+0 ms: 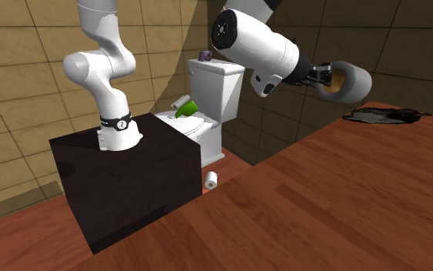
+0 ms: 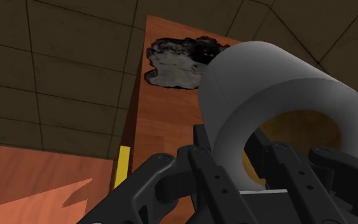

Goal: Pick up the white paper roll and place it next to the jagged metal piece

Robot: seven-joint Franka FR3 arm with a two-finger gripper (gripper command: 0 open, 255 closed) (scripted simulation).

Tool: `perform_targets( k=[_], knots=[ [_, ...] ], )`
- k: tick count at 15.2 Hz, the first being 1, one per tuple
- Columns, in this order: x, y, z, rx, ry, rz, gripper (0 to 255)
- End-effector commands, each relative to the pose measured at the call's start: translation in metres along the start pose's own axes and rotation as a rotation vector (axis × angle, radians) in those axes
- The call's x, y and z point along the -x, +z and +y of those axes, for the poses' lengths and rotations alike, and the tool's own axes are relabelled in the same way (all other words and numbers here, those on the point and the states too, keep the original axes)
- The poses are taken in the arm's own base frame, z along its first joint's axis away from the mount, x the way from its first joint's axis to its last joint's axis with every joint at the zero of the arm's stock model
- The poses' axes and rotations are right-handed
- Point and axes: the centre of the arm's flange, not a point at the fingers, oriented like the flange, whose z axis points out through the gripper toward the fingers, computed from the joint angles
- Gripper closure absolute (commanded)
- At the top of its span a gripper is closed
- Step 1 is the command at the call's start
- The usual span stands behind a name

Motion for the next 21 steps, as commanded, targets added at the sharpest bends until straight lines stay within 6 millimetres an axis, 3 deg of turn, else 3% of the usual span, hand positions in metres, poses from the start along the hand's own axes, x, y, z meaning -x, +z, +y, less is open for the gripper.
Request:
perform_targets(
  k=[1, 16, 17, 21],
  knots=[
    [0.012, 0.026, 0.001, -0.001, 0.0, 0.0, 255],
    [0.098, 0.204, 0.011, -0.001, 0.0, 0.0, 255],
    [0.108, 0.225, 0.012, -0.001, 0.0, 0.0, 255],
    [0.09, 0.233, 0.02, -0.001, 0.0, 0.0, 255]
  ],
)
